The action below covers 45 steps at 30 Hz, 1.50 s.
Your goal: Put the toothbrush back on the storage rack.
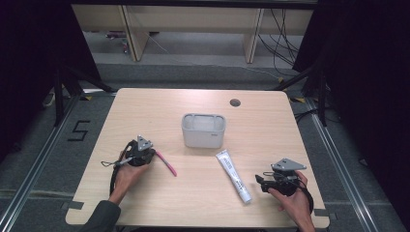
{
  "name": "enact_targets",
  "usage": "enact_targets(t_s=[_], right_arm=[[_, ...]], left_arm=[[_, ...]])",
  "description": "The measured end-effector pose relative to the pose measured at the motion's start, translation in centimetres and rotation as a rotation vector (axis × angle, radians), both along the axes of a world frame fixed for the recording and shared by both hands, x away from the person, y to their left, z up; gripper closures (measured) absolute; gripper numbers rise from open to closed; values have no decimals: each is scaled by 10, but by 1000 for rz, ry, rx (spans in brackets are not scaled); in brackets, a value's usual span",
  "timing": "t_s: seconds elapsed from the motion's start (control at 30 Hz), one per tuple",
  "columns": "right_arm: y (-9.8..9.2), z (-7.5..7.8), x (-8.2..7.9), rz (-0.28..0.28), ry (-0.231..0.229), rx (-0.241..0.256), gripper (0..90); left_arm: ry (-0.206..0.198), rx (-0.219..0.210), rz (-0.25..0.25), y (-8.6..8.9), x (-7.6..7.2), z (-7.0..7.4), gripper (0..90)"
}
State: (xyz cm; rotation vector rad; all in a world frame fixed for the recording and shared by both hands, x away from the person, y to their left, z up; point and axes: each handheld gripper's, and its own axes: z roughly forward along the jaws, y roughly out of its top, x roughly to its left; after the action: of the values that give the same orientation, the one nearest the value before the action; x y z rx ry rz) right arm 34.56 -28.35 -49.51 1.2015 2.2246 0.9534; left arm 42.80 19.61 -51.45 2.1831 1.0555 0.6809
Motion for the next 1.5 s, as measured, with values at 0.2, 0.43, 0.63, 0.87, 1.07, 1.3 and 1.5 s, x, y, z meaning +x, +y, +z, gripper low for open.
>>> enact_targets(t_s=[0.2,0.43,0.63,0.87,1.07,1.3,1.5], right_arm=[[0,0,0,-5,-7,1,251],[0,0,0,0,-4,-6,251],[4,1,-1,-23,36,32,251],[3,1,0,-10,6,22,251],[3,1,0,2,28,32,251],[2,0,1,15,6,14,251],[1,0,1,11,2,15,251]], left_arm=[[29,-63,38,-2,-5,6,782],[109,-147,126,-8,-9,26,519],[231,-170,192,-21,-6,31,340],[289,-132,184,-32,-1,32,287],[301,-116,188,-37,5,27,248],[299,-91,190,-42,9,22,259],[296,-64,189,-42,10,19,274]])
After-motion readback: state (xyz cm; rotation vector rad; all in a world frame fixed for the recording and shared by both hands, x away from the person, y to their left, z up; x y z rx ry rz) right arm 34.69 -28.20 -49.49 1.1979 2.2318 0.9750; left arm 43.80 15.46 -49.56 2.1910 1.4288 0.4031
